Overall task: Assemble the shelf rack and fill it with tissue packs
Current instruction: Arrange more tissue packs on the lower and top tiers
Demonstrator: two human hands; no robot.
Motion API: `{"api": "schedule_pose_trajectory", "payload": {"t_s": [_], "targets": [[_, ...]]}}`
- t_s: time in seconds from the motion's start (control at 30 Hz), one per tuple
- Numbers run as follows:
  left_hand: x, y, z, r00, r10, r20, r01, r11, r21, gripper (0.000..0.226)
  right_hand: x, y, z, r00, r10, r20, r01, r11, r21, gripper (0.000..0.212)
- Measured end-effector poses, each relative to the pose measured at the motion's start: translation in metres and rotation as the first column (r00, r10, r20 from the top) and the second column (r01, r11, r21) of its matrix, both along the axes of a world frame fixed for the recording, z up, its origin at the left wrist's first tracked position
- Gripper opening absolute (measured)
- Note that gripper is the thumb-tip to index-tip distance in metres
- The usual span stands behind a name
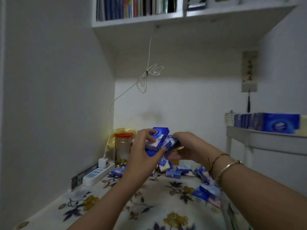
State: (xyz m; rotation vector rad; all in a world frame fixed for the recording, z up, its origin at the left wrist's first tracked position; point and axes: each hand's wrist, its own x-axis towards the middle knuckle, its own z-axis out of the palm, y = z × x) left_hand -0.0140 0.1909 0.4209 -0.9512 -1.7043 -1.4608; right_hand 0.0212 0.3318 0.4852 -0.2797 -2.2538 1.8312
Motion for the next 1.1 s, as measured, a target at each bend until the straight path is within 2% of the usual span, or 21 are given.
{"api": "schedule_pose_trajectory", "payload": {"t_s": [0.07, 0.13, 0.23, 0.3, 0.43, 0.63, 0.7, 0.83, 0.97, 1.1], "targets": [[0.020, 0.005, 0.023, 0.999, -0.035, -0.036, 0.036, 0.999, 0.006, 0.034, 0.025, 0.002, 0.023, 0.998, 0.013, -0.062, -0.016, 0.998, -0.056, 0.024], [0.039, 0.012, 0.045, 0.994, -0.077, -0.080, 0.078, 0.997, 0.005, 0.036, 0.050, 0.006, 0.046, 0.994, 0.035, -0.108, -0.045, 0.995, -0.087, 0.038], [0.058, 0.028, 0.075, 0.984, -0.135, -0.113, 0.134, 0.991, -0.019, 0.037, 0.084, 0.018, 0.078, 0.989, 0.084, -0.121, -0.081, 0.996, 0.025, 0.053], [0.068, 0.044, 0.093, 0.983, -0.150, -0.110, 0.147, 0.988, -0.039, 0.038, 0.106, 0.029, 0.093, 0.983, 0.086, -0.160, -0.078, 0.995, 0.055, 0.045], [0.087, 0.081, 0.123, 0.966, -0.256, -0.045, 0.251, 0.962, -0.106, 0.041, 0.140, 0.060, 0.110, 0.957, 0.080, -0.280, -0.086, 0.996, -0.009, 0.026], [0.124, 0.147, 0.163, 0.965, -0.233, -0.121, 0.226, 0.972, -0.069, 0.044, 0.176, 0.112, 0.135, 0.919, 0.027, -0.392, -0.051, 0.997, -0.052, 0.027], [0.130, 0.162, 0.177, 0.954, -0.273, -0.126, 0.267, 0.962, -0.061, 0.049, 0.183, 0.128, 0.144, 0.913, 0.016, -0.409, -0.041, 0.998, -0.052, 0.028], [0.140, 0.187, 0.192, 0.930, -0.348, -0.119, 0.334, 0.934, -0.127, 0.061, 0.194, 0.158, 0.151, 0.926, 0.085, -0.369, -0.052, 0.994, 0.097, 0.029], [0.142, 0.211, 0.187, 0.907, -0.421, -0.020, 0.395, 0.866, -0.308, 0.085, 0.205, 0.190, 0.142, 0.929, 0.021, -0.370, 0.015, 0.995, 0.094, 0.023], [0.145, 0.226, 0.187, 0.939, -0.281, 0.197, 0.342, 0.808, -0.480, 0.083, 0.218, 0.226, 0.134, 0.904, -0.139, -0.405, 0.174, 0.983, 0.053, 0.015]]}}
